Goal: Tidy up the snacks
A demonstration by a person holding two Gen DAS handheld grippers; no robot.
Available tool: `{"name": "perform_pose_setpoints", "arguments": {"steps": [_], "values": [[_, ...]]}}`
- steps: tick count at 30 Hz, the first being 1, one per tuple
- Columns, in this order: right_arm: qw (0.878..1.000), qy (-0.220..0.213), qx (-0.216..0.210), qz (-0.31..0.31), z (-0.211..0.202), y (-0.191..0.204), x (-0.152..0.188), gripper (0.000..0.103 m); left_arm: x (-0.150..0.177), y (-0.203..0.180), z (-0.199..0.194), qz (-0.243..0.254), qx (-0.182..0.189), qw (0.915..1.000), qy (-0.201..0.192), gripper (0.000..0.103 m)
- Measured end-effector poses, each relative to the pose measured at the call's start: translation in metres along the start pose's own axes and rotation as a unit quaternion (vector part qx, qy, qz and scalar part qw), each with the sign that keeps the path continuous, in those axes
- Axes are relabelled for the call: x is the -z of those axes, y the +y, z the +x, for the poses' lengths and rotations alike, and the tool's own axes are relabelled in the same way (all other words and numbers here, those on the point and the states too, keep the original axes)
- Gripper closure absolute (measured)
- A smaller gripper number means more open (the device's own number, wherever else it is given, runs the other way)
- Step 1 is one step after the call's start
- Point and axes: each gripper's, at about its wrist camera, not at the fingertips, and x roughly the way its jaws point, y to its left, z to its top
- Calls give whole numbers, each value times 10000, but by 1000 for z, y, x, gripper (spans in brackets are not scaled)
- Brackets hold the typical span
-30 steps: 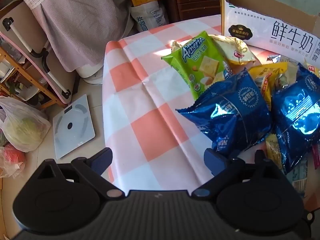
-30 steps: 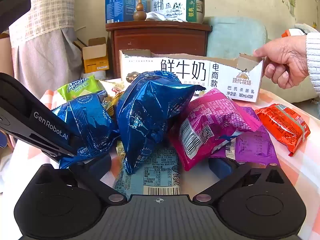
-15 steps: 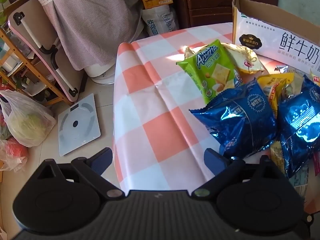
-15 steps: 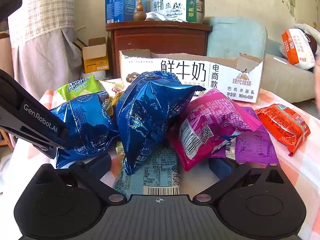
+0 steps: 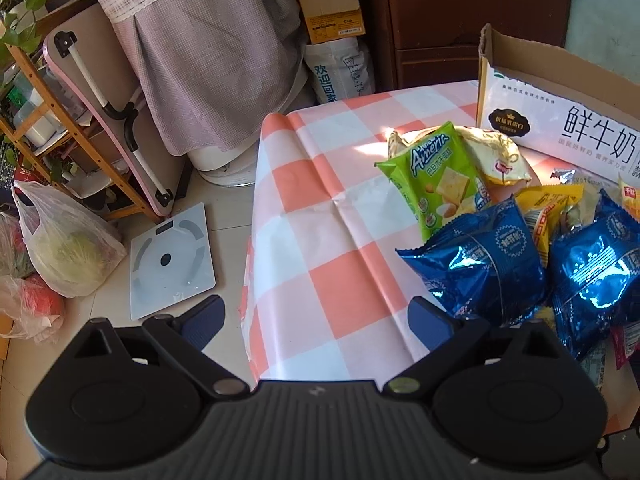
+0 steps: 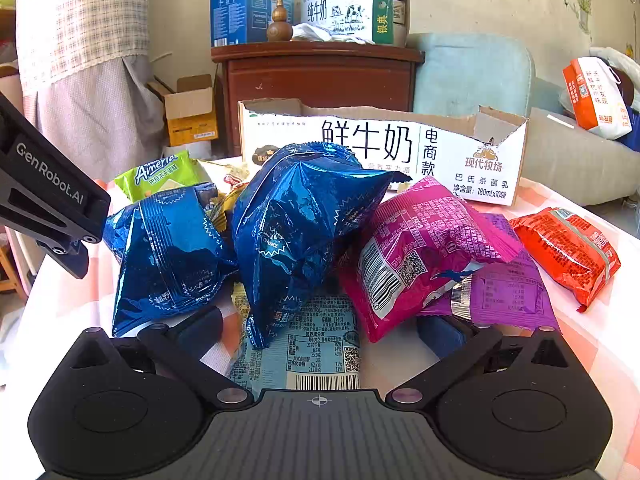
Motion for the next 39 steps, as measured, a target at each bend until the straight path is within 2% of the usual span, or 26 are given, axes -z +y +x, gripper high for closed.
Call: {"name": "perform_pose_setpoints", "arguments": {"steps": [7,11,13,17,24,27,31,36,39], "values": [[10000,53,-42,-47,-1,-2,-1,0,3,5,-18,-6,183,9997,-141,5],[9953,296,-715,-574,-14,-20,2,0,6,2,-25,58,303,9994,-132,5],[9899,599,-926,-891,-21,-24,0,0,7,1,-31,75,376,9991,-182,5],[9800,1256,-949,-1221,-30,-34,-11,0,9,1,-41,156,470,9985,-227,5],[9786,1226,-1175,-1164,-52,-91,-51,0,13,-2,-53,340,753,9964,-192,5],[9793,1209,-1008,-1270,-43,-117,-74,0,13,-6,-55,428,714,9961,-277,5],[9858,1188,-528,-1060,-17,-156,-95,0,11,-11,-50,236,730,9968,-225,5],[9889,1324,-94,-673,23,-190,-99,0,10,-21,-45,63,866,9961,-136,5],[9884,1432,-48,-501,40,-198,-98,0,9,-29,-43,62,887,9960,-111,5]]}}
